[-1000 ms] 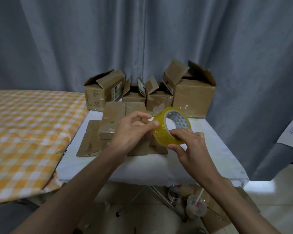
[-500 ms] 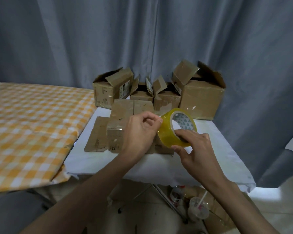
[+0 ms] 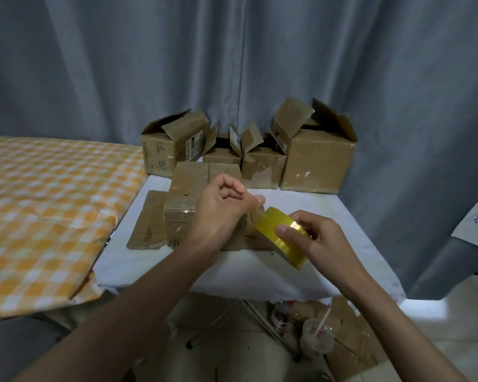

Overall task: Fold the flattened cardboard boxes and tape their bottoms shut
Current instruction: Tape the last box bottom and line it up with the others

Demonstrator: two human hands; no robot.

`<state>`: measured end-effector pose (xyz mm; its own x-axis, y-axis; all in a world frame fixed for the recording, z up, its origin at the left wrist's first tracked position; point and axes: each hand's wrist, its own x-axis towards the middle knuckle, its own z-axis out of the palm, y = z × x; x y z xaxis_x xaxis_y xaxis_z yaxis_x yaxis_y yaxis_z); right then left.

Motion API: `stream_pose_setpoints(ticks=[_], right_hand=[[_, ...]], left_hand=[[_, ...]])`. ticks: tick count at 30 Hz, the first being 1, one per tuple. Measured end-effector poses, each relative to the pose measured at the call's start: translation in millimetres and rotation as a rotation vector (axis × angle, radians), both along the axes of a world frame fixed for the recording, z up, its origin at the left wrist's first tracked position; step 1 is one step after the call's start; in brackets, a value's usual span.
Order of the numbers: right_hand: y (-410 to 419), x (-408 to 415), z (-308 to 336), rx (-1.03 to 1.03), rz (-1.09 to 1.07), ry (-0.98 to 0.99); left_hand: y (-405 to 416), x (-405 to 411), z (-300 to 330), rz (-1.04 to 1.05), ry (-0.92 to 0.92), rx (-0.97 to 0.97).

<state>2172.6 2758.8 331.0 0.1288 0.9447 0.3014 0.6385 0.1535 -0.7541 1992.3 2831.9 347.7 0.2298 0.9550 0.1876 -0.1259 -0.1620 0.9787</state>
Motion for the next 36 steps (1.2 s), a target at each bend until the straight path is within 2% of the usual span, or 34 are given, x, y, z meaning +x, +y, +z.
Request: stream_pose_setpoints(ticks=[7, 11, 18, 21, 23, 27, 30, 34, 36], right_hand=[[-1.7, -5.0, 4.5, -0.005, -0.009, 0.023], [-2.1, -2.1, 8.0, -0.05, -0.004, 0.063], [-8.1, 0.5, 18.4, -0.252, 0.187, 0.251], [-1.0, 1.3, 25.6, -0.232, 0.198, 0.49], [6.5, 2.0, 31.6, -0.222, 0.203, 0.558], [15.8, -2.5, 44.9, -0.204, 0.177, 0.419], [26.3, -5.3, 44.8, -0.195, 0.071, 0.265], [46.0, -1.8, 43.9, -0.245, -0.02, 0.189], [56.3, -2.2, 43.7, -0.258, -0.08, 0.08]], left_hand=[[2.3, -0.9, 3.6, 0.01, -0.086, -0.171], [5.3, -8.5, 10.1, -0.043, -0.041, -0.225], [6.8, -20.5, 23.7, -0.029, 0.017, -0.197], [12.6, -36.5, 30.5, 0.037, 0.014, -0.182], [14.0, -46.0, 31.2, 0.072, 0.003, -0.172], [14.7, -64.1, 29.5, 0.133, -0.026, -0.182], [25.4, -89.8, 26.2, 0.239, -0.062, -0.201], [32.8, -110.5, 10.6, 0.284, -0.053, -0.243], [35.5, -116.8, 3.3, 0.311, -0.058, -0.271]])
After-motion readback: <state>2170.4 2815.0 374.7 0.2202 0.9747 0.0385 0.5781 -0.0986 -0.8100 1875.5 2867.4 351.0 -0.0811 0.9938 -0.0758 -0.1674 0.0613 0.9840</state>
